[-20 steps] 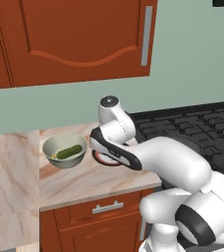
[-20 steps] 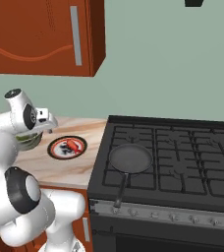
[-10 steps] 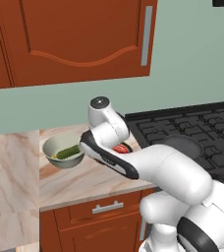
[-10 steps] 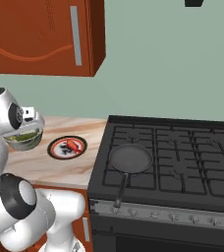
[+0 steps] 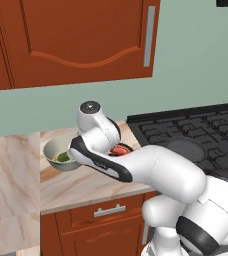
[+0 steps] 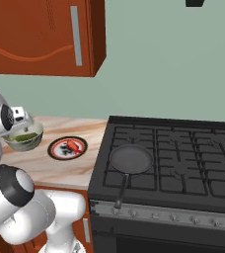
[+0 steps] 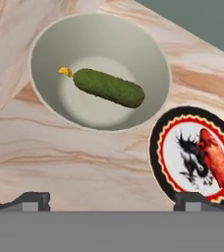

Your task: Place the fish on the plate and place the cucumber on the same plate.

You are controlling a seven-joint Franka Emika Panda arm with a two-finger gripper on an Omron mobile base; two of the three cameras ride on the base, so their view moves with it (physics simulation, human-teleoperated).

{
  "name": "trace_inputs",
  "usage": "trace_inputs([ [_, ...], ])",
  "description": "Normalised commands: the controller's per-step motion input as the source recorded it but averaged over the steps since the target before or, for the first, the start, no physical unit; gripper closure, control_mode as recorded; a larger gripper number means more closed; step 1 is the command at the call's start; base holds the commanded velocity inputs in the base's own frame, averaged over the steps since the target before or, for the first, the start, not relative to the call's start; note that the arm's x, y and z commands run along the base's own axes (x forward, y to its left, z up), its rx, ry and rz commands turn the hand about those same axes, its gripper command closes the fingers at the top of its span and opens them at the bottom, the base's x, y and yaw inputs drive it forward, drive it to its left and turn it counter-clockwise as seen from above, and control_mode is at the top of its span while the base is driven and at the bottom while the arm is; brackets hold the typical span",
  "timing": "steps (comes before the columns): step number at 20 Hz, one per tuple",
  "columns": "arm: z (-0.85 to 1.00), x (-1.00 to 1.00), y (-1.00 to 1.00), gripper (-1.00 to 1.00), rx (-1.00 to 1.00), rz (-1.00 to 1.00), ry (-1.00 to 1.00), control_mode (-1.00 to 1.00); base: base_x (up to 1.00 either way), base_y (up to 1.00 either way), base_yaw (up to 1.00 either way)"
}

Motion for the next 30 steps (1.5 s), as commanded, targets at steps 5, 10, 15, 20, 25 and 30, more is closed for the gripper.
trace_inputs([
  [5,-0.02,0.0,0.4,-1.0,0.03,0.17,0.0,-1.0,0.0,0.0,0.0],
  [10,-0.17,0.0,0.33,-1.0,0.02,0.14,0.0,-1.0,0.0,0.0,0.0],
  [15,-0.31,0.05,0.23,-1.0,0.0,0.08,0.0,-1.0,0.0,0.0,0.0],
  [20,-0.26,0.17,0.13,-1.0,0.0,0.08,0.01,-1.0,0.0,0.0,0.0],
  [25,-0.18,0.18,0.12,-1.0,0.0,0.06,0.06,-1.0,0.0,0.0,0.0],
  [30,-0.18,0.17,0.1,-1.0,0.0,0.03,0.08,-1.0,0.0,0.0,0.0],
])
